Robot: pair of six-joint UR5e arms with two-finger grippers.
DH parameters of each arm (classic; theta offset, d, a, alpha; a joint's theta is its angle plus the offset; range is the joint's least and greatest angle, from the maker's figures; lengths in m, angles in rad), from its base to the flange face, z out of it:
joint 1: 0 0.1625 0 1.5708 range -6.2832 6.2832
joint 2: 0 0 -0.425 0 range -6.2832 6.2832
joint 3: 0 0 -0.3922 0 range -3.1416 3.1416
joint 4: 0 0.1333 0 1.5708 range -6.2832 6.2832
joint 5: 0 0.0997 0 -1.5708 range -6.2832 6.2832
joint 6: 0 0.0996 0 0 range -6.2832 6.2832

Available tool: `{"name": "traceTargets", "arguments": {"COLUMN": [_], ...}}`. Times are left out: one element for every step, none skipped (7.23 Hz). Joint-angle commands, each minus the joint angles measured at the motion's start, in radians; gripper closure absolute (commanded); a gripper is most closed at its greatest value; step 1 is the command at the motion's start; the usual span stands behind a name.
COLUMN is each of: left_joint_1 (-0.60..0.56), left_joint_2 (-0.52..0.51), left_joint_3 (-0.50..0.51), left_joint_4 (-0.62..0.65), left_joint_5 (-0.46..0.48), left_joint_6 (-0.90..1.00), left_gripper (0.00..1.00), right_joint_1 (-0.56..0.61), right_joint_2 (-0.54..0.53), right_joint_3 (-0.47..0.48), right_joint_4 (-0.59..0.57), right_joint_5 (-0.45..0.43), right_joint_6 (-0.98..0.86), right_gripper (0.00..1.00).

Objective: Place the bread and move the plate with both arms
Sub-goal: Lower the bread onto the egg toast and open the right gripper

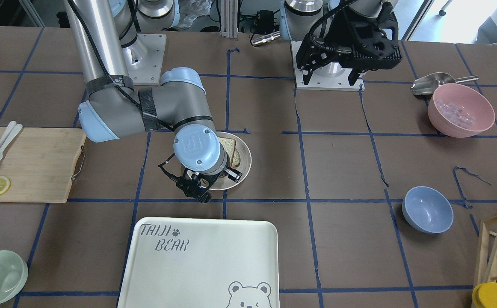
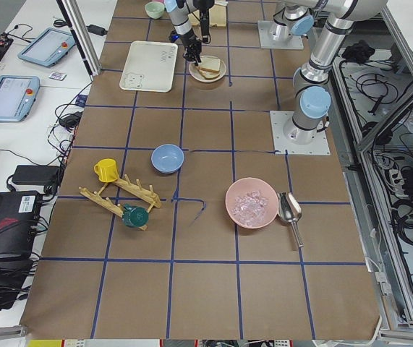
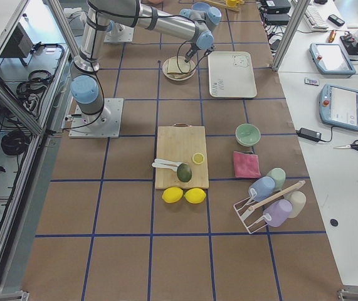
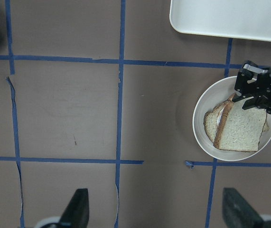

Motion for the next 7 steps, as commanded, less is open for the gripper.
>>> {"name": "traceTargets", "arguments": {"left_joint_1": [0.0, 0.0, 0.0, 0.0, -0.001, -0.005, -0.008], "left_joint_2": [-0.001, -0.001, -0.001, -0.003, -0.01, -0.024, -0.032], "left_joint_3": [-0.001, -0.001, -0.001, -0.001, -0.001, -0.01, -0.054], "left_joint_4": [-0.002, -0.002, 0.0, 0.0, 0.005, 0.008, 0.076], "left_joint_5": [0.0, 0.0, 0.0, 0.0, -0.002, -0.002, -0.011], "left_joint_6": [0.001, 0.001, -0.001, 0.001, -0.002, 0.002, -0.005], "left_gripper": [0.0, 0.0, 0.0, 0.0, 0.0, 0.0, 0.0], "right_joint_1": [-0.005, -0.009, -0.011, -0.023, -0.049, -0.102, -0.152], "right_joint_2": [-0.062, -0.11, -0.141, -0.167, -0.217, -0.236, -0.266], "right_joint_3": [-0.001, 0.006, 0.01, 0.007, 0.013, 0.011, 0.002], "right_joint_4": [-0.035, -0.048, -0.08, -0.078, -0.055, 0.064, 0.103], "right_joint_5": [-0.006, -0.057, -0.172, -0.215, -0.22, -0.223, -0.249], "right_joint_6": [-0.025, -0.083, -0.199, -0.331, -0.487, -0.587, -0.681], "right_gripper": [0.14, 0.05, 0.0, 0.0, 0.0, 0.0, 0.0]}}
